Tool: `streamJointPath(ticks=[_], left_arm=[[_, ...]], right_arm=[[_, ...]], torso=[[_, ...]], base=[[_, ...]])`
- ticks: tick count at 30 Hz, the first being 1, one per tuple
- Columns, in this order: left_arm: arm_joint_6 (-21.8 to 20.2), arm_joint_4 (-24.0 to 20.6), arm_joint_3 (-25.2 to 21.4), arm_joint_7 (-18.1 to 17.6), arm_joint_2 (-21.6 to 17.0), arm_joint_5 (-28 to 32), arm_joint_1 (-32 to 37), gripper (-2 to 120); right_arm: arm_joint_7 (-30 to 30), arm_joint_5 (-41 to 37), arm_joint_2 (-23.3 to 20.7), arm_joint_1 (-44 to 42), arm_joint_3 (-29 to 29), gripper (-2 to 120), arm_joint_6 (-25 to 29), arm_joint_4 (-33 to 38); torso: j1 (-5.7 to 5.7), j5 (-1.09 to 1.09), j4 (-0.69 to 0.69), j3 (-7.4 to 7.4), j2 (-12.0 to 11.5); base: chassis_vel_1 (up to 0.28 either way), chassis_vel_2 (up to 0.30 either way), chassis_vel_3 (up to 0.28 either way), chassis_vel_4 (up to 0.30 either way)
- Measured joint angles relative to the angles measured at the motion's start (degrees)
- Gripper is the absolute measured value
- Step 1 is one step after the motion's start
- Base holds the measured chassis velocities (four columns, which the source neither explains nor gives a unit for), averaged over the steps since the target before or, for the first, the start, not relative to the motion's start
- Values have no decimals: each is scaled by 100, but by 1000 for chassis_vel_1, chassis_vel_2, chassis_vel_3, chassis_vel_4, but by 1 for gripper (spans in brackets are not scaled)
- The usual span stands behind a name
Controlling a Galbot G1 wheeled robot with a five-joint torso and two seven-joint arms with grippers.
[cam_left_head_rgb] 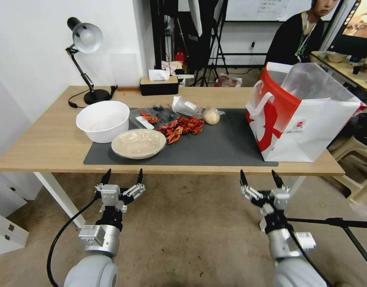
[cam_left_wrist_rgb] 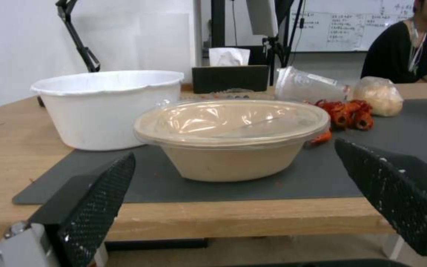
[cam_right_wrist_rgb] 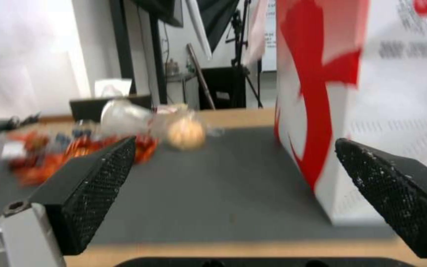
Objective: Pick up the trash from the table and place it into the takeout bag.
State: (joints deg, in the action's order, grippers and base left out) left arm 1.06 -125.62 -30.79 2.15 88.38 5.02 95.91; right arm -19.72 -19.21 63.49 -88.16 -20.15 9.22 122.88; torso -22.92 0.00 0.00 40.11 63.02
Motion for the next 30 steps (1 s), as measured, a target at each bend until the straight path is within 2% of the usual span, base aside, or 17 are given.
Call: streamJointPath(ticks=[2, 6, 8, 10, 11, 14, 16, 18, 20, 22, 30], left_arm=[[0, 0, 5, 0, -7, 0, -7, 100], [0, 22, 29, 16, -36, -1, -29, 100], [0, 24, 28, 17, -35, -1, -29, 100], [1, 36, 14, 18, -27, -1, -26, 100], [1, 36, 14, 18, -27, -1, -26, 100], [2, 54, 4, 20, -3, -5, -47, 100], [2, 56, 3, 20, 3, -6, -52, 100], [2, 69, 3, 20, 23, -13, -68, 100], [2, 71, 3, 20, 24, -13, -70, 100], [2, 83, -2, 21, 29, -15, -74, 100], [7, 93, -35, 21, 28, -15, -72, 100]], right_arm=[[-85, -154, -51, 239, 58, 100, -162, 0], [-339, -1060, -311, 1280, 308, 100, -818, -186], [-361, -1149, -340, 1408, 354, 100, -878, -225], [-457, -1545, -463, 2115, 653, 100, -1109, -538], [-457, -1545, -463, 2115, 653, 100, -1109, -538], [-595, -1967, -538, 2985, 1102, 100, -1324, -1028], [-623, -2047, -540, 3132, 1185, 100, -1360, -1126], [-738, -2431, -509, 3876, 1563, 100, -1522, -1634], [-746, -2467, -501, 3953, 1596, 100, -1538, -1690], [-806, -2790, -394, 4738, 1944, 100, -1651, -2324], [-942, -3386, -124, 5668, 2481, 100, -1972, -3233]], torso=[[0, 0, 1, 0, 0], [0, 0, -1, 0, 0], [0, -1, -1, 0, 0], [0, 2, -1, 1, 0], [0, 2, -1, 1, 0], [0, 0, 1, 1, 0], [-1, 0, 0, 1, -1], [-1, 0, 0, 1, 0], [-1, 0, 0, 1, -1], [-1, 0, 0, 1, -1], [-1, -1, 0, 1, -1]], base=[[0, 0, 0, 0], [0, 0, 0, 0], [0, 0, 0, 0], [0, 0, 0, 0], [0, 0, 0, 0], [0, 0, 0, 0], [0, 0, 0, 0], [0, 0, 0, 0], [0, 0, 0, 0], [0, 0, 0, 0], [0, 0, 0, 0]])
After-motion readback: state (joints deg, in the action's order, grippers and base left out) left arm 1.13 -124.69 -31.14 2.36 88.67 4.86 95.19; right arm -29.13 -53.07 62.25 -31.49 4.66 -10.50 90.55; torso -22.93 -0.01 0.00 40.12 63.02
